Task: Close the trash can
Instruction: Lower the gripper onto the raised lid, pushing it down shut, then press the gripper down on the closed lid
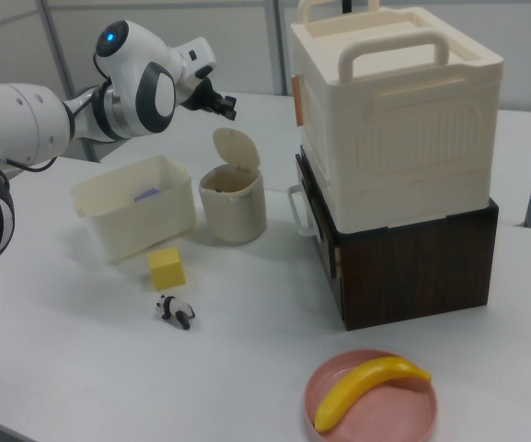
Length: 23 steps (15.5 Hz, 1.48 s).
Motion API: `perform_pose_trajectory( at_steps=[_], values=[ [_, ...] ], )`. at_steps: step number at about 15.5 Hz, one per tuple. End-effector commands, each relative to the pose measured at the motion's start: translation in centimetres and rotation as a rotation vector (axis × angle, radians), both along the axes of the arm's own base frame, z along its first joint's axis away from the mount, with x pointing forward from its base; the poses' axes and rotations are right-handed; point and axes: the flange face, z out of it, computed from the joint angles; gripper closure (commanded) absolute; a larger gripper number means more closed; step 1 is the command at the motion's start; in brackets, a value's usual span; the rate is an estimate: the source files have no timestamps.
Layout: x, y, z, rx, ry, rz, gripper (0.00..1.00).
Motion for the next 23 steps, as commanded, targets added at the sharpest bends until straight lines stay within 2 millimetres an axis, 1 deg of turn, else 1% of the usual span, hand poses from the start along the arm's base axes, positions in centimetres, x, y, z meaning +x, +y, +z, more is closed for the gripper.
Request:
perform_pose_trajectory(
  at_steps=[1,2,4,6,7,9,10,11,13,14,15,16,18,20,21,22,23],
  values=[
    [0.2,0.2,-0.5,-0.024,0.012,-0.011,1.0],
    [0.2,0.2,-0.9,-0.027,0.05,-0.02,1.0],
    [-0.2,-0.2,-2.6,-0.064,0.192,-0.028,1.0],
    [-0.7,0.2,-4.0,-0.07,0.288,-0.001,1.0],
    [-0.9,0.4,-4.4,-0.048,0.318,0.006,1.0],
    [-1.4,1.5,-5.1,-0.032,0.382,0.037,1.0],
    [-1.6,1.5,-5.7,-0.039,0.413,0.045,1.0],
    [-1.8,1.8,-6.6,-0.041,0.434,0.05,1.0],
    [-2.4,2.1,-9.6,-0.061,0.485,0.06,1.0],
    [-2.6,2.4,-10.3,-0.065,0.497,0.065,1.0],
    [-2.5,2.4,-10.6,-0.065,0.5,0.065,1.0],
    [-2.5,2.4,-10.4,-0.063,0.499,0.063,1.0],
    [-2.6,2.5,-9.0,-0.048,0.478,0.06,1.0],
    [-3.3,2.3,-5.0,-0.035,0.431,0.056,0.98],
    [-4.0,1.8,-2.9,-0.02,0.415,0.049,0.96],
    [-5.1,1.4,-1.4,0.005,0.416,0.045,0.91],
    [-6.5,1.0,0.6,0.036,0.409,0.041,0.82]
  ],
)
